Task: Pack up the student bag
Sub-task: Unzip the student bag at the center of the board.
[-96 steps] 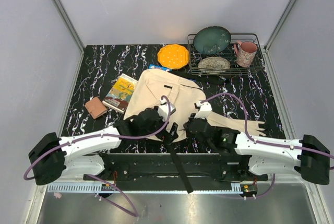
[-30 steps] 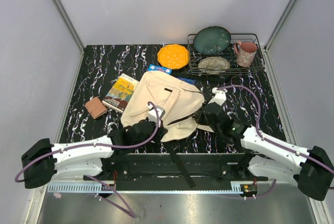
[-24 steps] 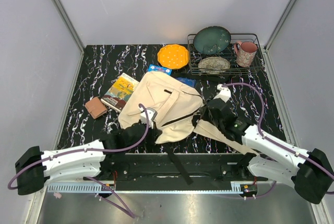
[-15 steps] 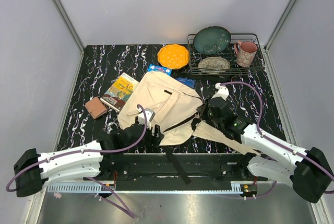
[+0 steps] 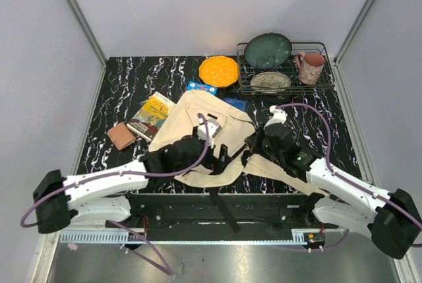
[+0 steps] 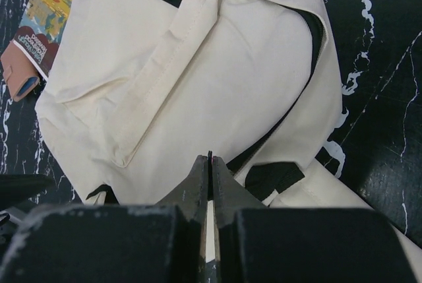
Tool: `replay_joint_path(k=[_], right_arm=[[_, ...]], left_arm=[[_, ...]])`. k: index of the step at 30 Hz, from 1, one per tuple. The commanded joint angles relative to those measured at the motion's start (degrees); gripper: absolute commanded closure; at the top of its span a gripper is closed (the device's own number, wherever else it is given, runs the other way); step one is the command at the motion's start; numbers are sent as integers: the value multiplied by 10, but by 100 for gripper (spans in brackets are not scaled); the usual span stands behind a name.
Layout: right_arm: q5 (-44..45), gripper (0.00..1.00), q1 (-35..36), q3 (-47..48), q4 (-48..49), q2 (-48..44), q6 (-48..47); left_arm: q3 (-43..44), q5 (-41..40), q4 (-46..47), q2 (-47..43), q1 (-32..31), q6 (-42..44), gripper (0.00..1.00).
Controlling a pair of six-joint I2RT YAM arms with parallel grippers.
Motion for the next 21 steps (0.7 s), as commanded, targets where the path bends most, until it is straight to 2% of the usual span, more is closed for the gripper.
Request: replay_joint_path(k=[1, 8, 10, 11, 12, 14, 15, 16, 17, 21], right_arm=[[-5, 100, -3, 0, 9, -26, -8], [1, 100, -3, -1, 0, -46, -9], [3, 100, -3, -3, -1, -53, -9], [4, 100, -3, -4, -1, -55, -8], [6, 100, -3, -4, -2, -58, -9], [15, 100, -4, -6, -5, -63, -8], [18, 100, -3, -6, -5, -63, -8], [29, 100, -3, -7, -9, -63, -9], [35, 100, -3, -5, -9, -62, -8], [59, 100, -3, 6, -8, -42, -22]], left_arm=[[52, 80, 28, 79, 2, 38, 8], [84, 107, 43, 160, 2, 38, 11], [93, 109, 43, 179, 2, 36, 17], [97, 110, 43, 185, 2, 35, 23], [105, 106, 41, 195, 2, 34, 38], [107, 104, 38, 204, 2, 31, 60], [108, 102, 38, 207, 2, 28, 84], [107, 100, 35, 206, 2, 24, 92], [105, 99, 35, 205, 2, 22, 99], [79, 97, 33, 179, -2, 15, 100]])
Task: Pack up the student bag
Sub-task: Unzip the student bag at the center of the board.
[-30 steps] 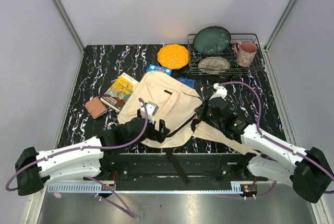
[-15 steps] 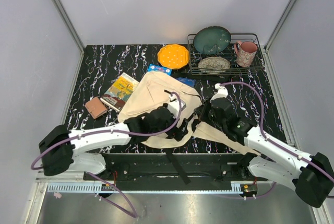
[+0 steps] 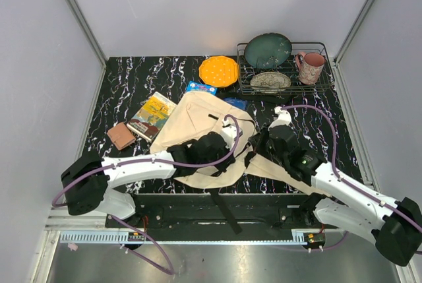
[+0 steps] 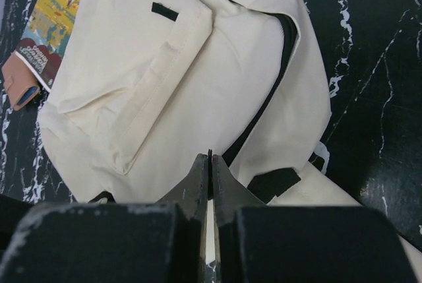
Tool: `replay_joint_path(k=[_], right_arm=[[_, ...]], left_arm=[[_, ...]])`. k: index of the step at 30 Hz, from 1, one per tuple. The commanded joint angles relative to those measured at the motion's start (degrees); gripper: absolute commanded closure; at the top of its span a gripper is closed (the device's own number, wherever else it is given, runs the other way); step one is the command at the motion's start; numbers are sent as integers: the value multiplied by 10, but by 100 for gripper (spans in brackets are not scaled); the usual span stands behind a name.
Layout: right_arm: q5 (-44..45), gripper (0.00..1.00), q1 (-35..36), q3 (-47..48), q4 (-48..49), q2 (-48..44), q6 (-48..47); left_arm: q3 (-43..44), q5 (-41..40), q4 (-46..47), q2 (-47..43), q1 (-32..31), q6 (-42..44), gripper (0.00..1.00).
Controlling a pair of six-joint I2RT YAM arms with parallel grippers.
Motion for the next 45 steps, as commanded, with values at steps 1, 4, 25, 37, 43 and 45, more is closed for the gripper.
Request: replay_joint_path(k=[1, 4, 25, 37, 43, 45], right_arm=[[48, 100, -3, 19, 13, 13, -22], [67, 100, -4, 31, 13, 31, -27], [56, 100, -89, 106, 68, 131, -61], [-88, 100, -89, 76, 88, 67, -35], [-108, 100, -72, 51, 59, 25, -26], [-108, 100, -64, 52, 49, 14, -25]], left_arm=[[-18, 3, 27, -31, -4, -13, 100], [-41, 1, 27, -61, -7, -19, 100], [-185, -44, -36, -275, -10, -51, 100], [-121, -63, -39, -280, -10, -35, 14], [-51, -34, 6, -227, -10, -7, 4], [-33, -19, 22, -191, -10, 2, 4]])
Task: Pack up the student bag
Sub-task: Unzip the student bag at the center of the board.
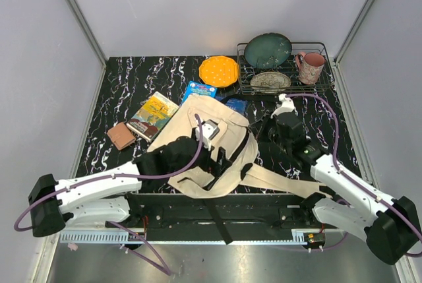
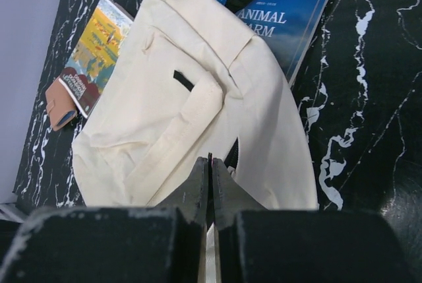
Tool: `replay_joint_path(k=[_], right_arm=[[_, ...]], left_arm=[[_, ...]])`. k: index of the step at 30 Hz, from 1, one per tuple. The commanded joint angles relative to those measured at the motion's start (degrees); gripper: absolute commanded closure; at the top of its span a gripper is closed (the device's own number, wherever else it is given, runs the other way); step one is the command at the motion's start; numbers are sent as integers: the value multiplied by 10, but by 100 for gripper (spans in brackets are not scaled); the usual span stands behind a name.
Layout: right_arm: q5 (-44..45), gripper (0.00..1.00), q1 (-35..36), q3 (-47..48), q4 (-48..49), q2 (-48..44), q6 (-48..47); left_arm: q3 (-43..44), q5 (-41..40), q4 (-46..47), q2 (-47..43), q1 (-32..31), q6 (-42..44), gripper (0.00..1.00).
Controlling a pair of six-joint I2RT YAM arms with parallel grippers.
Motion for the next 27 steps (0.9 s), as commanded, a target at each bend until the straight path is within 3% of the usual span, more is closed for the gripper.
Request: replay_joint_path(k=[1, 15, 18, 19, 20, 24, 27], right_arm=[[-23, 100, 18, 3, 0, -32, 8], [-12, 100, 36, 20, -67, -89, 0], [-14, 100, 36, 19, -69, -100, 5], [-14, 100, 36, 19, -69, -101, 6], [-13, 100, 36, 18, -70, -105, 7], [9, 100, 36, 14, -70, -99, -1], [55, 100, 36, 16, -72, -79, -29]], left_arm=[[72, 37, 65, 70, -2, 31, 4], [112, 71, 107, 183, -9, 24, 6], [117, 60, 111, 207, -9, 23, 13], [119, 59, 110, 211, -9, 24, 17], [121, 57, 106, 216, -9, 24, 44], [110, 55, 100, 211, -11, 19, 96], [92, 57, 101, 188, -16, 15, 100]])
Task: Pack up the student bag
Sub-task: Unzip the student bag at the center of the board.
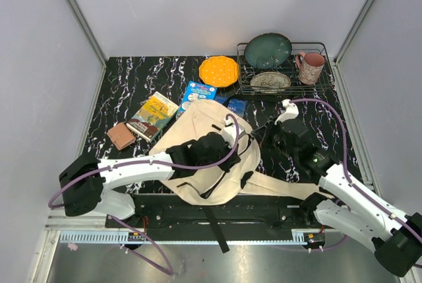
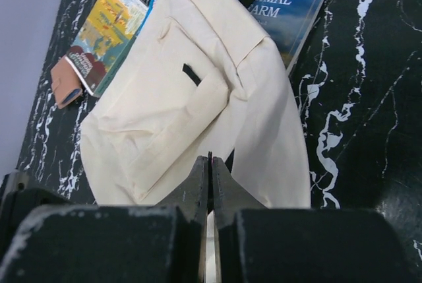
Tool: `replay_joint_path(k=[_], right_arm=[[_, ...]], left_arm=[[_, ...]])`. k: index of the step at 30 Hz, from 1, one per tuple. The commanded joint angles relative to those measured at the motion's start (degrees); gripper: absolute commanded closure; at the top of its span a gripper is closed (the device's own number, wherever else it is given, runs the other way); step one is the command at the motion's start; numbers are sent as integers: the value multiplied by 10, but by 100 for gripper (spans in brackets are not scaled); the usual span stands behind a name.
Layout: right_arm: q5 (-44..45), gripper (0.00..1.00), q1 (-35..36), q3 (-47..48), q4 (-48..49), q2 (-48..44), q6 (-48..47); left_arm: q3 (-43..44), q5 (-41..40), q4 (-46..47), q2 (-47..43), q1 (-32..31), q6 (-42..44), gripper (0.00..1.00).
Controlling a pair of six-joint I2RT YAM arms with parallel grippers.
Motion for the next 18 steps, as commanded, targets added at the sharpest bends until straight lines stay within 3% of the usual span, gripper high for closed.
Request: replay_joint_path(k=[1, 11, 18], right_arm=[[66, 100, 4, 20, 17, 26, -32], [97, 100, -20, 60, 46, 100, -73], [81, 100, -47, 99, 73, 159, -94]], left_arm=[[-20, 4, 33, -40, -14, -8, 100], [-111, -20, 31, -111, -69, -47, 100], [-115, -46, 10, -111, -98, -50, 100]])
